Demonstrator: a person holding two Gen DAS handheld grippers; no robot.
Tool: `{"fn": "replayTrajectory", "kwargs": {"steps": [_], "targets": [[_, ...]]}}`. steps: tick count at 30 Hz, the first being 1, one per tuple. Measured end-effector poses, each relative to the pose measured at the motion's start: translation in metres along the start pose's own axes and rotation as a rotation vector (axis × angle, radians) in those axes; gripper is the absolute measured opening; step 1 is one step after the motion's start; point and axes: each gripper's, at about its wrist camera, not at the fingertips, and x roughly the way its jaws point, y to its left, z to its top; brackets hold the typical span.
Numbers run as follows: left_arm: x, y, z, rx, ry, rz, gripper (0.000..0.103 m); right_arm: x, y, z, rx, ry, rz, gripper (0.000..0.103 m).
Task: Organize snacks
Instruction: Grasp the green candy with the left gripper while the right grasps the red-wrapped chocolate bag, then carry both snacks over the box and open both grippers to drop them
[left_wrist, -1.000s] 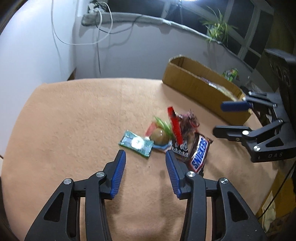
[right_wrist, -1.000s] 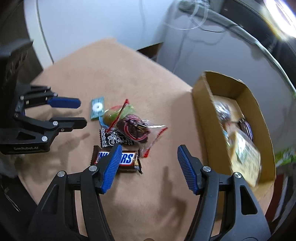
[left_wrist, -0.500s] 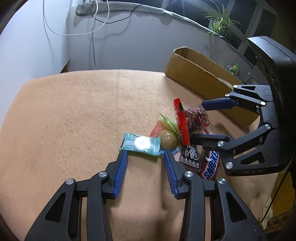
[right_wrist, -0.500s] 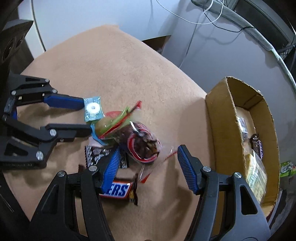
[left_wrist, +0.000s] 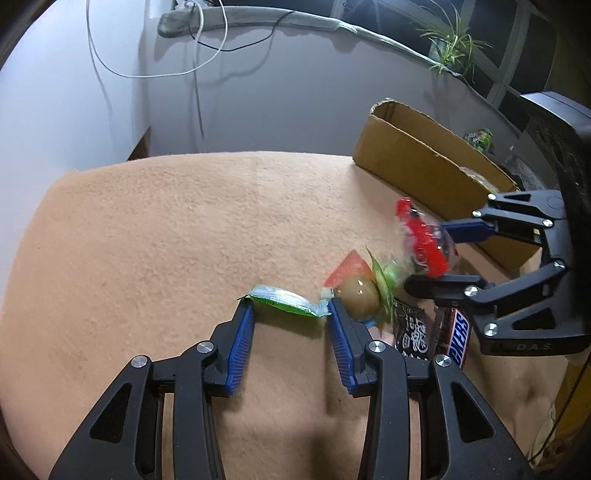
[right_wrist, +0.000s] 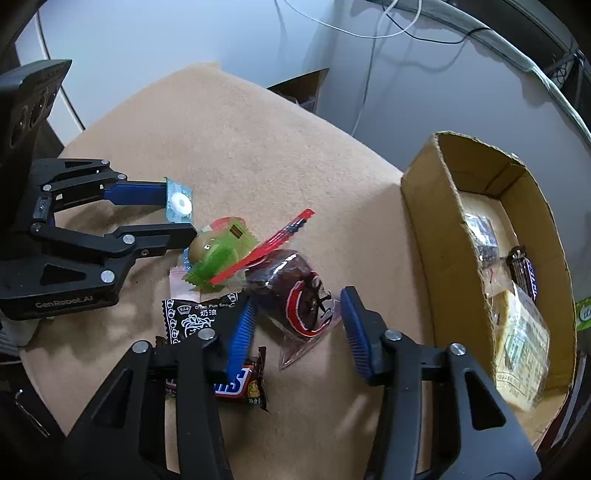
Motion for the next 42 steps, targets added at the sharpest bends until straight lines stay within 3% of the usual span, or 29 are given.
{"fn": "replayTrajectory", "kwargs": {"steps": [3, 11, 16, 18, 23, 34, 42], "targets": [[0.003, -0.001, 0.003, 0.005, -0.002, 0.011, 0.039, 0.0, -0.002, 0.0, 0.021, -0.005, -0.001, 0.042], [0.013, 0.003, 0.017, -0.008, -0.004, 0.047, 0.04, 0.0, -0.003, 0.002, 0.033, -0.007, -0.002, 0.041], [0.023, -0.003, 0.025, 0.067, 0.013, 0.083, 0.053, 0.0, -0.004, 0.003, 0.037, -0.006, 0.0, 0.041], [0.024, -0.001, 0.026, 0.062, 0.015, 0.077, 0.053, -0.002, -0.004, 0.003, 0.039, -0.005, -0.001, 0.041], [0.023, 0.01, 0.027, 0.037, 0.001, 0.048, 0.033, -0.004, -0.005, 0.004, 0.044, -0.014, -0.002, 0.038], [0.001, 0.015, 0.016, 0.001, -0.032, 0.04, 0.032, -0.027, -0.013, -0.003, 0.11, -0.085, 0.038, 0.036], [-0.034, 0.009, 0.024, -0.014, -0.117, 0.01, 0.032, -0.056, -0.025, -0.01, 0.155, -0.148, 0.057, 0.036]]}}
